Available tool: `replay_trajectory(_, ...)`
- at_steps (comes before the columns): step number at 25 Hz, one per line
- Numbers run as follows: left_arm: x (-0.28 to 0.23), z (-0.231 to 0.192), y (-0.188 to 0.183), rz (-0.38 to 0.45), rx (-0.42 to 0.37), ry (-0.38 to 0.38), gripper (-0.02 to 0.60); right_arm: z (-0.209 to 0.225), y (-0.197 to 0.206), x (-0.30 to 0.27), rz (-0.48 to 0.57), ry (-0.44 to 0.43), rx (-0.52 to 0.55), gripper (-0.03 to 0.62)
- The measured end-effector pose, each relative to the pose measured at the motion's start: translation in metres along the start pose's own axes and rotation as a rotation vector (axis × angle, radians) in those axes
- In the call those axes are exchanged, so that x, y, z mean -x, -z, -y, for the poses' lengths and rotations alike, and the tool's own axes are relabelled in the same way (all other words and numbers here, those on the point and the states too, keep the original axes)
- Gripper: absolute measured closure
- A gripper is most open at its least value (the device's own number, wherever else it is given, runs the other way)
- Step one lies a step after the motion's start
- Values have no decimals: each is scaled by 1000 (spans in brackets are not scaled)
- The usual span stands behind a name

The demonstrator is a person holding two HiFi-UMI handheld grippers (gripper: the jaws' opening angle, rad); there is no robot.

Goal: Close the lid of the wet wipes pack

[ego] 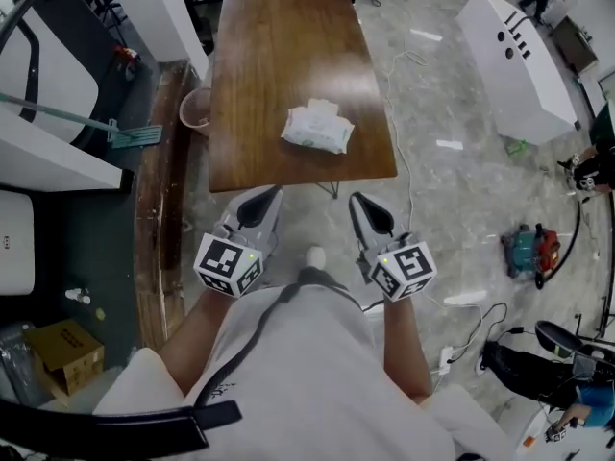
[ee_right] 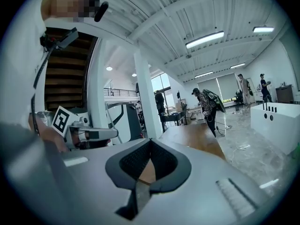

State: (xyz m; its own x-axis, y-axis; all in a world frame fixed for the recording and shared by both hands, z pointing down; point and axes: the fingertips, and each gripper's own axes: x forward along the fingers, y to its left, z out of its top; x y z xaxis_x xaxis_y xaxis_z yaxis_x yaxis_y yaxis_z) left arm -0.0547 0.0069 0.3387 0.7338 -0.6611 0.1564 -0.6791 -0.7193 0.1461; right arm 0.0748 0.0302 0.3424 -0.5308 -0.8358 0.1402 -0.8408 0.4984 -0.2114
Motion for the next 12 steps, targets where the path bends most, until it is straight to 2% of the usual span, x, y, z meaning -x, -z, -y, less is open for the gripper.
replay_trajectory(12, -67, -3, -6, -1, 20, -92, 578, 60, -5, -23, -36, -116, 1, 585)
